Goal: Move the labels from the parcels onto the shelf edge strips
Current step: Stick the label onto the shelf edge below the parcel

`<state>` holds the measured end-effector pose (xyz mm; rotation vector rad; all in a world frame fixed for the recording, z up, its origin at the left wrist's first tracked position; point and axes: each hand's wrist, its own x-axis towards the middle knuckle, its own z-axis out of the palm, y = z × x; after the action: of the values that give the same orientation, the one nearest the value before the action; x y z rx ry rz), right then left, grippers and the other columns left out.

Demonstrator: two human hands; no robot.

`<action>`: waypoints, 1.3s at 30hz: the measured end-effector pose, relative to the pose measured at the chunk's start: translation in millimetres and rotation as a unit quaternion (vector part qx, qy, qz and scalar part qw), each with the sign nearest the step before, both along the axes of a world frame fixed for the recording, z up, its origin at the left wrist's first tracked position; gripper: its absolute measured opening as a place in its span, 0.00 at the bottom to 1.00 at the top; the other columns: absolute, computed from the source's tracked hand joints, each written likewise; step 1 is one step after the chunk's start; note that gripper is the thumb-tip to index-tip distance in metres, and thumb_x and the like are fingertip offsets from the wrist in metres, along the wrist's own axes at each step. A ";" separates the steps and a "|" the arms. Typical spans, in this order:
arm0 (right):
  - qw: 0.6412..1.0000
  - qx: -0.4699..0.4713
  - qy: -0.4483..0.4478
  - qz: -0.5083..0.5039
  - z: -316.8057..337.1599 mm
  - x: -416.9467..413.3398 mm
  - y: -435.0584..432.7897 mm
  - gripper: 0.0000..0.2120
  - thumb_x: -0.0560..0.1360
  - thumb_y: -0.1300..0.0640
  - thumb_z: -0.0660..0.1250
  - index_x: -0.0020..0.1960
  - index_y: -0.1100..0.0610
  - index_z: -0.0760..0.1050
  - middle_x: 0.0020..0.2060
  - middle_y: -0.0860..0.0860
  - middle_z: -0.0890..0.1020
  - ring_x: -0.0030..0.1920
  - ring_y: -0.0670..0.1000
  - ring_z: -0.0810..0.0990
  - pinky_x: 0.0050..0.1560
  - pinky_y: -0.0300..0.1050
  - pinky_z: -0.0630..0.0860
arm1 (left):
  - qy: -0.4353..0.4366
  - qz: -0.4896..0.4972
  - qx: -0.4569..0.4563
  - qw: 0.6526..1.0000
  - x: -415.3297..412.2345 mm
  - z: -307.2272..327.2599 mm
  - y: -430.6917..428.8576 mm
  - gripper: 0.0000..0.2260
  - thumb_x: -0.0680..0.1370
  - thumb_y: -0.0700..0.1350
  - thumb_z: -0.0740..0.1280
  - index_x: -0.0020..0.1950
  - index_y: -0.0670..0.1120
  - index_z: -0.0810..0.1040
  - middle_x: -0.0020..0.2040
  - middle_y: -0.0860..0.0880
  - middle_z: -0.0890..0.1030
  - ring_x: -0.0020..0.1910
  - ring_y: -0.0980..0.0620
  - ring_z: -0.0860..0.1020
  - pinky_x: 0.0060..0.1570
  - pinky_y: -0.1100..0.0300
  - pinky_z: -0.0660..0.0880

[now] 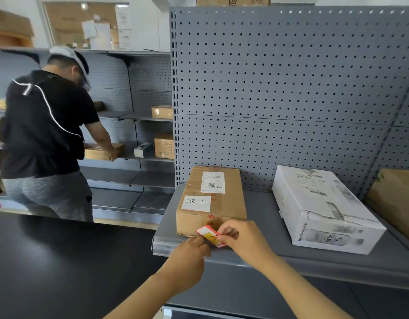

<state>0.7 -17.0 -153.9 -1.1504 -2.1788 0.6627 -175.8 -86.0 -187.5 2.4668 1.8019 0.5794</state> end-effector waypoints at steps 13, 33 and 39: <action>0.972 0.147 -0.171 0.069 -10.6 -14.1 -9.7 0.06 0.75 0.53 0.66 0.50 0.49 0.80 0.46 0.46 0.82 0.46 0.48 0.79 0.43 0.45 0.76 | 0.002 -0.016 0.047 0.999 0.9 -8.4 -5.1 0.18 0.74 0.34 0.58 0.60 0.46 0.77 0.58 0.48 0.77 0.54 0.49 0.74 0.53 0.59 0.72; 0.954 0.224 -0.191 0.052 -13.9 -18.6 -12.0 0.09 0.77 0.59 0.63 0.56 0.53 0.77 0.52 0.49 0.81 0.52 0.52 0.75 0.49 0.47 0.76 | 0.038 -0.030 0.065 0.997 -9.1 -7.7 -8.1 0.15 0.72 0.35 0.59 0.54 0.46 0.78 0.53 0.48 0.79 0.48 0.46 0.76 0.47 0.56 0.71; 0.955 0.205 -0.210 0.039 -16.1 -10.9 -12.9 0.11 0.78 0.60 0.61 0.57 0.51 0.78 0.53 0.47 0.80 0.53 0.49 0.74 0.50 0.43 0.73 | 0.040 -0.030 0.058 0.997 -15.1 -1.4 -3.9 0.13 0.72 0.39 0.61 0.53 0.48 0.79 0.52 0.50 0.80 0.49 0.48 0.77 0.48 0.56 0.74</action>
<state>-10.3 -29.9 -170.0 -1.0509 -2.5623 -0.0262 -190.9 -89.9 -188.8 2.6461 1.7616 0.6062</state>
